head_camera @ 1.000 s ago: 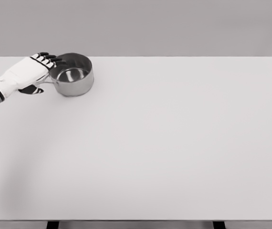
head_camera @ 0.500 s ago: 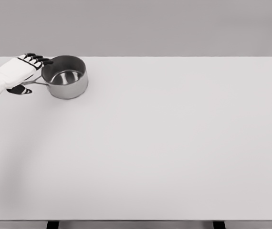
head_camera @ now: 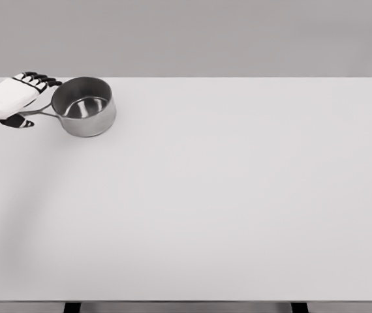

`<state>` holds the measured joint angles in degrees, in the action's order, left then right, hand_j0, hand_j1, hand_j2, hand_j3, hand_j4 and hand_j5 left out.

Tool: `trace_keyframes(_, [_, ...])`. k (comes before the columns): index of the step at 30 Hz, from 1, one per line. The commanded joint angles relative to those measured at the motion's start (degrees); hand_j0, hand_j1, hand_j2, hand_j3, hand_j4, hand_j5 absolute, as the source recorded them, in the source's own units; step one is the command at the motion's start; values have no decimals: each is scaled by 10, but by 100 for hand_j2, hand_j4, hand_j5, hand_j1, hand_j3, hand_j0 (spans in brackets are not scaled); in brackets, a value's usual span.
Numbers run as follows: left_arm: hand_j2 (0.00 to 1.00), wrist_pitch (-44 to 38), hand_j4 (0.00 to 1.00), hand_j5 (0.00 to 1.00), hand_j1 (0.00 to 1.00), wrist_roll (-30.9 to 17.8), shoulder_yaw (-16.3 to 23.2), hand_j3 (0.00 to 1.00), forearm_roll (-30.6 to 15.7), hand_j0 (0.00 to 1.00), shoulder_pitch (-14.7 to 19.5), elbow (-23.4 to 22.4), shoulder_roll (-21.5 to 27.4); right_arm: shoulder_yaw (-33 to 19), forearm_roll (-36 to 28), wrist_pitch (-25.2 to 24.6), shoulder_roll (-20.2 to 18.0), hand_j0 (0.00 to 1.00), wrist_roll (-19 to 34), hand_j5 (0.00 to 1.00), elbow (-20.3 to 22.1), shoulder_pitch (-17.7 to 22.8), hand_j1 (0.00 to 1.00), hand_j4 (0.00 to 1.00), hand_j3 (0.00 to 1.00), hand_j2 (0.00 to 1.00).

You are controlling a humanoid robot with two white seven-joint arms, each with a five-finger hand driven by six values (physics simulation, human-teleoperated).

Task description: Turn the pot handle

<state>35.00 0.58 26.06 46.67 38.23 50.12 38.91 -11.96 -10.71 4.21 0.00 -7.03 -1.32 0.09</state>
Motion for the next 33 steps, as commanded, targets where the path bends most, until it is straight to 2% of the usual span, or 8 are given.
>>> trace_keyframes(1, [100, 0, 100, 100, 100, 0, -3, 100, -3, 100, 2, -6, 1, 0, 0, 0, 0, 100, 0, 100, 0, 0, 100, 100, 100, 100])
trace_keyframes(10, [100, 0, 100, 100, 100, 0, -14, 100, -3, 100, 14, -53, 4, 0, 0, 0, 0, 100, 0, 100, 0, 0, 100, 100, 100, 100])
trace_keyframes(20, [100, 0, 100, 100, 100, -1, -15, 100, -3, 100, 23, -56, -15, 0, 0, 0, 0, 100, 0, 100, 0, 0, 100, 100, 100, 100])
trace_keyframes(33, [100, 0, 100, 100, 100, 0, -15, 100, -3, 100, 22, -56, -9, 0, 0, 0, 0, 100, 0, 100, 0, 0, 100, 100, 100, 100])
